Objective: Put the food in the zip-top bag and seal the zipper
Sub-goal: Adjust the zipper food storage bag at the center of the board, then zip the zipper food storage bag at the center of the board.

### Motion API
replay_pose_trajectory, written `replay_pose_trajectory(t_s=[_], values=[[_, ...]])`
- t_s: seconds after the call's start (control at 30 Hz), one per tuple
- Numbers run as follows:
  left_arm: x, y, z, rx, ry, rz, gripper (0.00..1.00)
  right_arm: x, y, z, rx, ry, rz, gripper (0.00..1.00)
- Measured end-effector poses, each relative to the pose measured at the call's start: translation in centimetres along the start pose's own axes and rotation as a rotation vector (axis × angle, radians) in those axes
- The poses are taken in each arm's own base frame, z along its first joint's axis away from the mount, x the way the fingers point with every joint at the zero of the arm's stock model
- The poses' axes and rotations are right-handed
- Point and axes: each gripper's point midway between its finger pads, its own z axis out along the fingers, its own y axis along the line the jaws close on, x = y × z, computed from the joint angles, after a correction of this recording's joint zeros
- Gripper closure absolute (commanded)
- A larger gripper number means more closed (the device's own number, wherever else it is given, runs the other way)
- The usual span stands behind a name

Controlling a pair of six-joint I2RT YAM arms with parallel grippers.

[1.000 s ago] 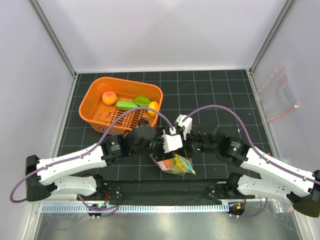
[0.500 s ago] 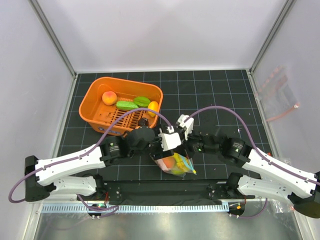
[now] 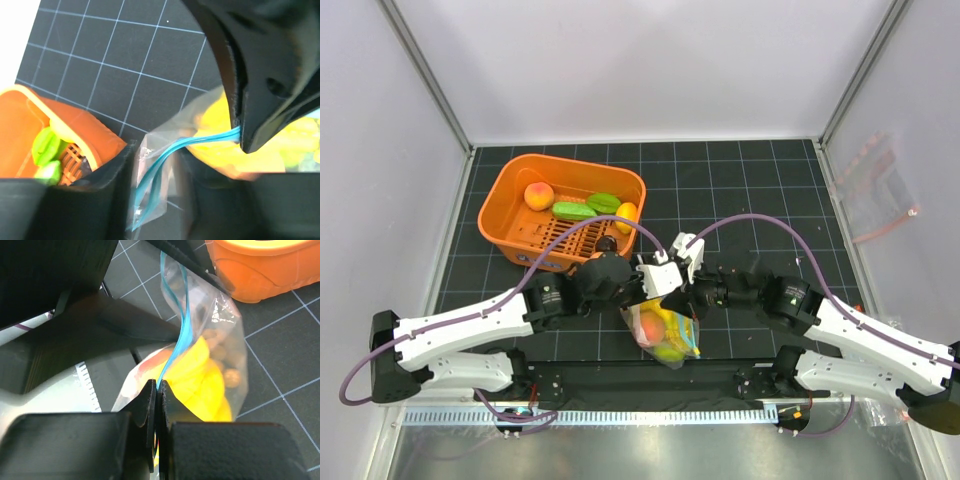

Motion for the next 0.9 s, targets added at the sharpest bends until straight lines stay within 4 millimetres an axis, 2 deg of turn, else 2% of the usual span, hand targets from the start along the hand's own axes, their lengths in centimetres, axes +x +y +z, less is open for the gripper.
replay_pose_trajectory(t_s=[0.03,0.07,0.1,0.13,0.2,0.33,0.37,0.47,0.57,0.77,0.9], values=[[0.0,-0.1,0.0,0.003,-0.002,-0.005,0.74,0.0,0.0,0.0,0.0,0.0,0.0,0.99],[0.0,-0.1,0.0,0.006,-0.002,-0.004,0.88,0.0,0.0,0.0,0.001,-0.001,-0.001,0.99],[0.0,-0.2,0.0,0.01,-0.002,-0.002,0.95,-0.1,0.0,0.0,0.002,-0.002,-0.001,0.99],[0.0,-0.3,0.0,0.015,-0.001,0.0,0.99,-0.1,-0.1,0.0,0.005,-0.006,-0.002,0.98],[0.0,-0.4,0.1,0.017,0.001,0.0,1.0,-0.2,-0.2,0.0,0.012,-0.011,-0.002,0.91],[0.4,-0.1,0.4,-0.01,0.021,-0.024,1.0,-0.3,-0.5,0.0,0.033,-0.016,0.002,0.57],[0.5,0.1,0.5,-0.025,0.024,-0.04,1.0,-0.4,-0.6,0.0,0.041,-0.018,0.003,0.46],[0.6,1.1,0.6,-0.079,0.044,-0.082,1.0,-0.7,-1.0,-0.2,0.066,-0.036,0.011,0.24],[1.5,3.0,1.1,-0.156,0.087,-0.147,1.0,-1.7,-0.9,-1.0,0.074,-0.088,0.002,0.21],[3.3,5.6,1.4,-0.253,0.133,-0.256,0.99,-3.5,-1.1,-2.3,0.1,-0.205,-0.011,0.2],[4.1,7.3,1.4,-0.313,0.136,-0.314,1.0,-3.3,-2.3,-2.3,0.152,-0.255,0.002,0.22]])
